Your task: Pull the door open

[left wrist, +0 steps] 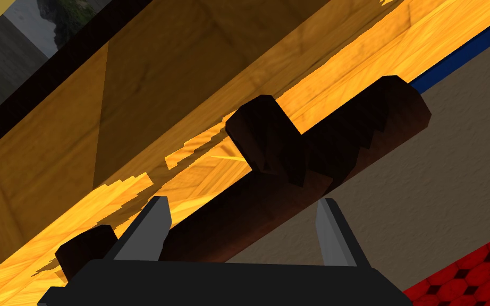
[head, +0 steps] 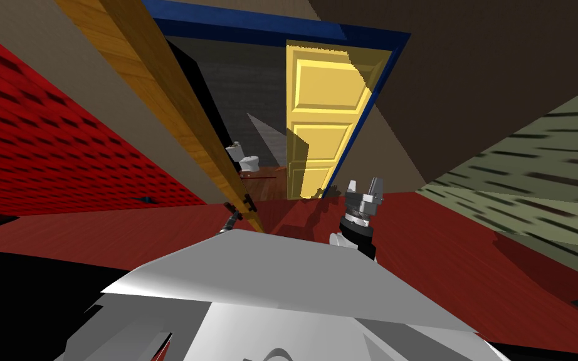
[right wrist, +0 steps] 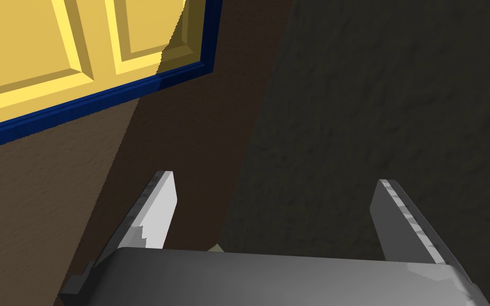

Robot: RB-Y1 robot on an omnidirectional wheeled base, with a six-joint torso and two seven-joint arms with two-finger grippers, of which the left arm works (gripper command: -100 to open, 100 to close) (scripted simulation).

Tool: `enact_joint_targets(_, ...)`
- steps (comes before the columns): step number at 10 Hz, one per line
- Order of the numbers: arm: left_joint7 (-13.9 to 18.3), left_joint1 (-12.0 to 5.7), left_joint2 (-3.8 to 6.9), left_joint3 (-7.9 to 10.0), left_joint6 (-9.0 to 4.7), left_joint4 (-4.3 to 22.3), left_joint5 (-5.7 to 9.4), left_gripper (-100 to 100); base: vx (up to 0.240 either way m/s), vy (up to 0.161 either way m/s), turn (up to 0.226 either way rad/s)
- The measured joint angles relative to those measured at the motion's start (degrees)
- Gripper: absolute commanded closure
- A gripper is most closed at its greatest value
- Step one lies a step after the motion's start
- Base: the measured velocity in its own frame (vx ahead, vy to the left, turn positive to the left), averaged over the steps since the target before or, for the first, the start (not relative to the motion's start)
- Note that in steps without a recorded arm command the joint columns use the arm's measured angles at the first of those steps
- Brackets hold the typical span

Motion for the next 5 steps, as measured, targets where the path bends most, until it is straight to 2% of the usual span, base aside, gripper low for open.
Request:
enact_joint_targets(3, 0.9, -0.31, 0.57, -0.72, -0.58, 0.9, 0.09, 100, -0.057, 0.075, -0.026)
enact_joint_targets(4, 0.9, 0.3, 0.51, -0.88, -0.19, -0.2, 0.0, 100, -0.015, 0.018, 0.002)
enact_joint_targets(5, 0.8, -0.14, 0.71, -0.93, -0.57, 0.7, -0.07, 100, 0.0, 0.0, 0.0)
